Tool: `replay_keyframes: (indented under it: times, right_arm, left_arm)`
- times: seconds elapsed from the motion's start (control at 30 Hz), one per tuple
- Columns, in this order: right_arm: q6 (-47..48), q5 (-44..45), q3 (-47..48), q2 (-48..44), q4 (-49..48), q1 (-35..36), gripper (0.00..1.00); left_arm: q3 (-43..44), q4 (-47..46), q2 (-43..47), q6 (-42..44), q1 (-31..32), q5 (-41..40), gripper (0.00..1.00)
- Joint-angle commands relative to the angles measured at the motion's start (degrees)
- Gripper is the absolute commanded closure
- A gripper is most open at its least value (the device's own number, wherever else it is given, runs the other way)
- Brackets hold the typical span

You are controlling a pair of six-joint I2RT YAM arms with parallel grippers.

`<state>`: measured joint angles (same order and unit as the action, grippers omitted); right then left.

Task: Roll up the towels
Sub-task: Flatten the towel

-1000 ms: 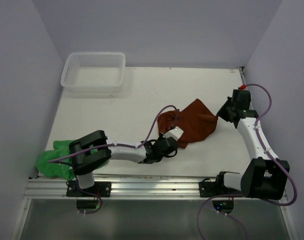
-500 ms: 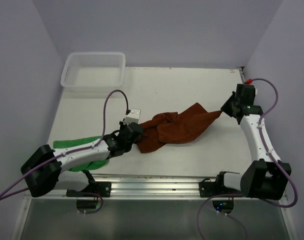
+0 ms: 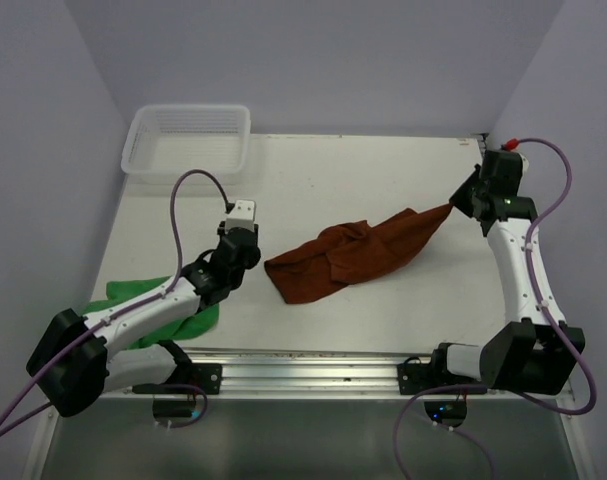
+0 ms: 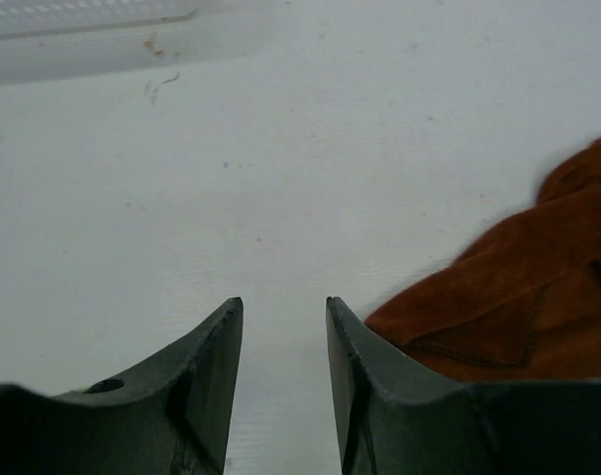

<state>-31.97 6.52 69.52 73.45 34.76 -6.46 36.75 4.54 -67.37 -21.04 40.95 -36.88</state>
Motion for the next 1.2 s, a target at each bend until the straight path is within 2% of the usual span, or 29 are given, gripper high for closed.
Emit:
replay_keyframes:
  times: [0.0, 0.03, 0.13, 0.3, 0.43, 0.63, 0.8, 0.9, 0.97, 1.17]
  right_arm:
    - [-0.73, -0.02, 0.01, -0.06, 0.22, -0.31, 1.00]
    - [-0.56, -0.11, -0.60, 0.11, 0.22, -0.40, 1.00]
    - [-0.55, -1.07, -2.01, 0.20, -0.40, -0.40, 1.00]
    - [-0.47, -2.04, -3.86, 0.29, -1.63, -0.40, 1.00]
    - [0.32, -1.96, -5.09, 0.55, -2.07, -0.31, 1.00]
    - [0.94, -1.69, -5.44, 1.26, -2.51, -0.40, 1.00]
    - [1.03, -1.87, -5.62, 1.52, -2.95, -0.48, 1.00]
    - [1.12, -1.78, -5.71, 1.87, -3.12, -0.40, 1.00]
    - [1.20, -1.87, -5.88, 2.13, -3.12, -0.40, 1.00]
    - [1.29, -1.78, -6.24, 2.14, -3.56, -0.40, 1.00]
  left_arm:
    - [-3.78, -13.48, 3.91, 4.84, 0.27, 12.34, 0.55]
    - [-5.10, -16.63, 4.26, 5.74, 0.53, 15.49, 0.53]
    - [-4.68, -19.03, 3.13, 10.21, 3.69, 16.67, 0.46]
    - [-0.64, -17.03, -6.00, 14.70, 8.97, 17.98, 0.44]
    - [1.13, -17.98, -9.70, 16.46, 9.76, 24.99, 0.45]
    - [2.62, -17.89, -14.10, 18.40, 9.85, 30.89, 0.45]
    - [3.41, -17.28, -17.26, 19.28, 9.85, 31.44, 0.44]
    - [4.20, -17.02, -19.19, 19.80, 9.85, 30.73, 0.48]
    - [4.73, -16.67, -21.12, 20.24, 9.85, 29.68, 0.54]
    - [6.66, -15.35, -24.21, 20.77, 9.85, 27.31, 0.53]
